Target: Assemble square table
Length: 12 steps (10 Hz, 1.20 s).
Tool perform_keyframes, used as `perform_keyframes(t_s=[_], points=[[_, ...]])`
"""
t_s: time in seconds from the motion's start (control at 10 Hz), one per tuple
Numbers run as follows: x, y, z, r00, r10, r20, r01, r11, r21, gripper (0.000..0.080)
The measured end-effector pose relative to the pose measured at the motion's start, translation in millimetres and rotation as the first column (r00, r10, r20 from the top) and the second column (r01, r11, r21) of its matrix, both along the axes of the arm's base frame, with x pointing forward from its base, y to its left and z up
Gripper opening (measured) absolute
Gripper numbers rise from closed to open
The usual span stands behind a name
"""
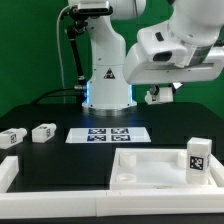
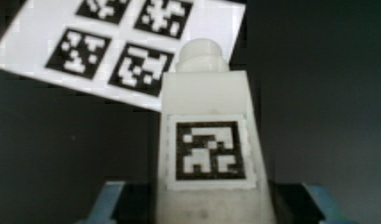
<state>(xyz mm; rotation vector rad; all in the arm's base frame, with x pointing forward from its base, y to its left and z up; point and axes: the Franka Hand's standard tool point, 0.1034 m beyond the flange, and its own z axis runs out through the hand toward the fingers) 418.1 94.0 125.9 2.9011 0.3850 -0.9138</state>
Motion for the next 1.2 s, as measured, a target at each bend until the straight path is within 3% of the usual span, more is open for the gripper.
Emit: perform_keyframes(t_s=[0.2,0.3,0.4,0.6,1.2], points=[[5.2,-1.2,1.1,0.994,-0.003,0.107,0.000,0.999,0.035,0.0290],[28.4,-8.5,8.3,0.986,0.001,0.168,-0.017,0.995,0.096,0.0290],[60.5,-18.6,21.8,0.965,-0.069,0.252,0.039,0.992,0.120,0.0290],[104.5,-35.7,36.7,0.915,-0.135,0.381,0.090,0.987,0.134,0.0290],[114.8,-43.8,33.2,0.696,-0.147,0.703,0.031,0.984,0.175,0.0290]])
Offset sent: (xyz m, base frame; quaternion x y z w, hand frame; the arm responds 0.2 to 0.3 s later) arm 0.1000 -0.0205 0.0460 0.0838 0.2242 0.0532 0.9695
